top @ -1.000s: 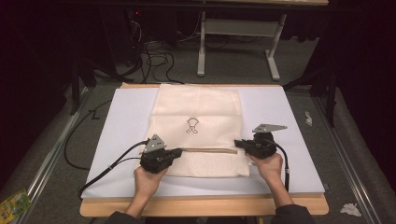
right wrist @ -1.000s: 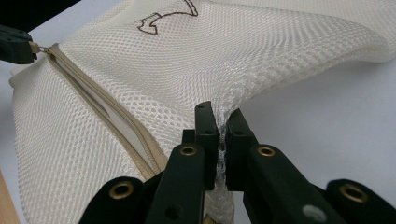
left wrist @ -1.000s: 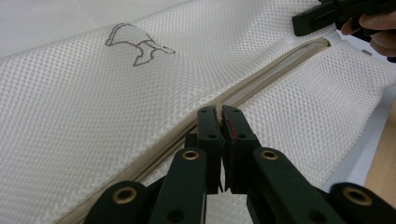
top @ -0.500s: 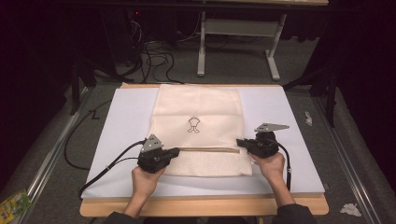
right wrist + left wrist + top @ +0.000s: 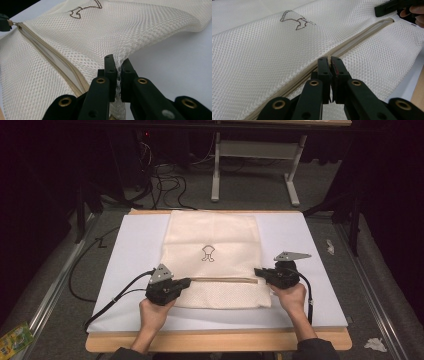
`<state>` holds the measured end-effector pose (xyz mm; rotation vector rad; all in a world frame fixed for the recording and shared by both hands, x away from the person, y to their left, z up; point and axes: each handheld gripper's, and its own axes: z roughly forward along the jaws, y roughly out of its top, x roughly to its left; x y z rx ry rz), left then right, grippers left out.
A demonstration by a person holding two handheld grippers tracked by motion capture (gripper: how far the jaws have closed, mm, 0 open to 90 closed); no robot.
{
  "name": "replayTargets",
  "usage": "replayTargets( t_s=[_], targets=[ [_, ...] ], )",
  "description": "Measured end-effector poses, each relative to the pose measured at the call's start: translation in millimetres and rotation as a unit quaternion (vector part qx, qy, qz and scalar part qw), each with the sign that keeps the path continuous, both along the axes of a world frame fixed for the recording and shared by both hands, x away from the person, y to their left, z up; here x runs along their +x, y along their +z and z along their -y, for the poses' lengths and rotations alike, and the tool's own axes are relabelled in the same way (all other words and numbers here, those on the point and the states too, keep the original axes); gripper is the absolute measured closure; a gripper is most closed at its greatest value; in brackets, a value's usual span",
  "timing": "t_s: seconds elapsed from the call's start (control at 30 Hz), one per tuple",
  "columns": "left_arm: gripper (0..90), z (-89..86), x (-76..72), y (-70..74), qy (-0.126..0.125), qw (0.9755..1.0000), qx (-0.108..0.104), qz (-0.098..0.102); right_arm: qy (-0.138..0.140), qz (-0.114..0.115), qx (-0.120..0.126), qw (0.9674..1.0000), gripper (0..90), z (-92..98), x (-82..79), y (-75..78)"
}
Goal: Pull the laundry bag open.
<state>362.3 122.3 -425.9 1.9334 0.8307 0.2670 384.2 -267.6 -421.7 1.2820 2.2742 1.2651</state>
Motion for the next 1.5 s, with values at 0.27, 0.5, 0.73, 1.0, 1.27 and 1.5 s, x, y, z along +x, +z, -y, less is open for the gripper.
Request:
replayTargets(
  t_s=[0.27,0.5,0.73,1.0,1.27,1.5],
  targets=[
    [87.2,-6.5,-0.2,-0.2,0.006,1.0,-0.002,-0.001,-0.004,0.0,0.001,1.0,88.3,3.0,-0.6,1.7],
    [87.2,-12.3,0.0,-0.3,0.012,0.9999,-0.006,0.0,-0.01,0.003,-0.001,0.9999,88.2,4.8,-1.1,2.7],
    [87.2,-16.1,0.2,0.6,0.015,0.9999,-0.009,0.0,-0.014,0.004,0.001,0.9999,88.3,7.5,-0.7,2.9],
    [87.2,-20.6,0.1,0.5,0.021,0.9997,-0.009,-0.001,-0.019,0.005,0.003,0.9998,88.3,10.6,-1.2,3.3],
    [87.2,-26.0,0.2,2.2,0.026,0.9996,-0.01,0.003,-0.024,0.004,0.001,0.9997,88.2,13.3,-1.8,3.4],
    [87.2,-31.5,0.0,3.2,0.029,0.9995,-0.015,0.003,-0.022,-0.004,0.009,0.9997,88.2,17.0,-1.0,0.3]
  ],
)
